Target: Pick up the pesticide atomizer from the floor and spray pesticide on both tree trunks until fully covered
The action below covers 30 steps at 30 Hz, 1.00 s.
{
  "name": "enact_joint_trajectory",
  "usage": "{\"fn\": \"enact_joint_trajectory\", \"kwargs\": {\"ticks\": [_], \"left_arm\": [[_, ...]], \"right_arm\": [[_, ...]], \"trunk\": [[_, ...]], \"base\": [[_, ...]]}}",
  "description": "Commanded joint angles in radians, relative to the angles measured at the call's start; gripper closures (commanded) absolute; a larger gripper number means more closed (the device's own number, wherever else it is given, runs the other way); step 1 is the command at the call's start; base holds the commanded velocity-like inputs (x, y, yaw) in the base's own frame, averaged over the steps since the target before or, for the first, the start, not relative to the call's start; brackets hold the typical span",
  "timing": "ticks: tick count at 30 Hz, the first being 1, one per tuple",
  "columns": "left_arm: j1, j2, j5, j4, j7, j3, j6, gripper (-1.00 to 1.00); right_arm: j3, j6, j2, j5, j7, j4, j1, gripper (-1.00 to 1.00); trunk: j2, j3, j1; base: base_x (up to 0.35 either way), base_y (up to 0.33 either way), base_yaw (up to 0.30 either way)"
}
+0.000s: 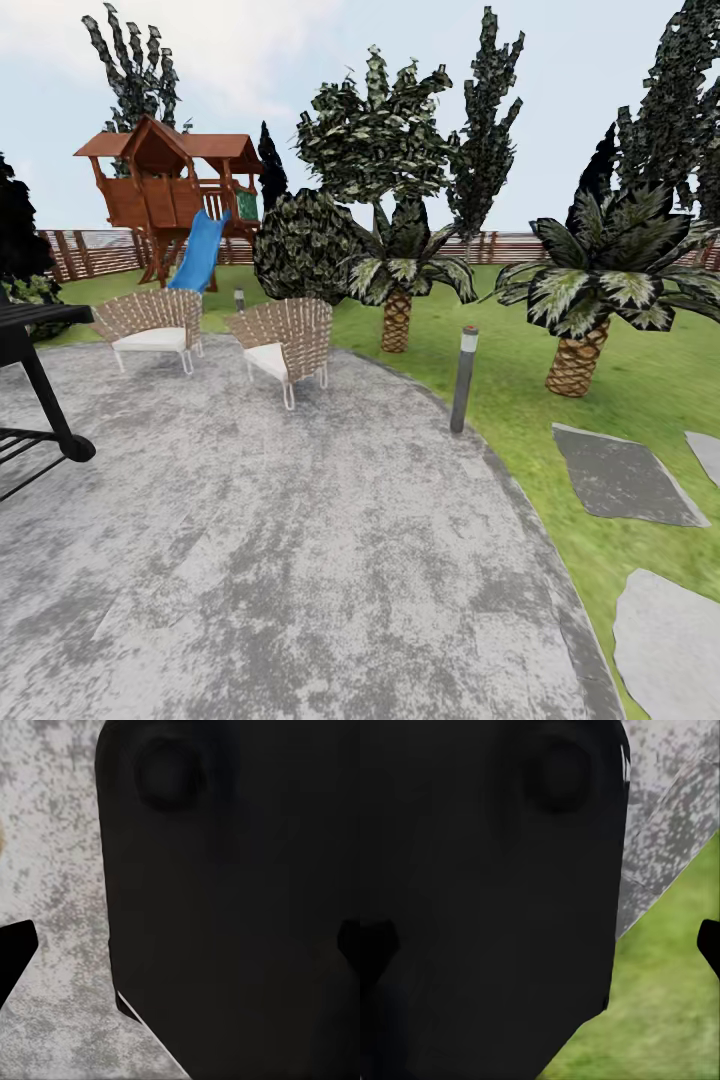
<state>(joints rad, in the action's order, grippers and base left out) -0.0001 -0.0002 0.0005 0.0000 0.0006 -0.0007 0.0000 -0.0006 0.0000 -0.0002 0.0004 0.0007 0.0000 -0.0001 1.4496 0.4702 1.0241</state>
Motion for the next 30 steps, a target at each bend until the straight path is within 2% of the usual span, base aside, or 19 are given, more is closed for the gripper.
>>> {"fn": "enact_joint_trajectory", "kwargs": {"ticks": [1,4,15,24,30], "left_arm": [[0.006,0.006,0.0,0.001,0.001,-0.001,-0.001,-1.0],[0.006,0.006,0.0,0.001,0.0,-0.001,-0.001,-1.0],[0.008,0.006,-0.004,-0.001,-0.001,-0.002,-0.001,-1.0],[0.007,0.006,-0.005,-0.005,-0.001,-0.005,-0.006,-1.0],[0.006,0.007,-0.002,-0.006,0.001,-0.003,-0.039,-1.0]], "right_arm": [[0.002,-0.006,0.006,-0.001,-0.002,-0.006,-0.006,-1.0],[0.002,-0.013,0.02,-0.001,-0.002,-0.015,-0.008,-1.0],[-0.001,-0.062,0.031,-0.002,-0.003,-0.055,-0.008,-1.0],[-0.004,-0.072,0.031,-0.003,-0.002,-0.058,-0.008,-1.0],[-0.004,-0.074,0.029,-0.004,-0.002,-0.075,-0.008,-1.0]], "trunk": [[0.0,0.0,0.001],[0.0,0.0,0.001],[0.0,0.0,0.001],[0.0,0.0,0.001],[0.0,0.0,0.001]], "base": [[0.0,0.0,0.0],[0.0,0.0,0.0],[0.0,0.0,-0.015],[0.0,0.0,-0.234],[0.0,0.0,-0.266]]}}
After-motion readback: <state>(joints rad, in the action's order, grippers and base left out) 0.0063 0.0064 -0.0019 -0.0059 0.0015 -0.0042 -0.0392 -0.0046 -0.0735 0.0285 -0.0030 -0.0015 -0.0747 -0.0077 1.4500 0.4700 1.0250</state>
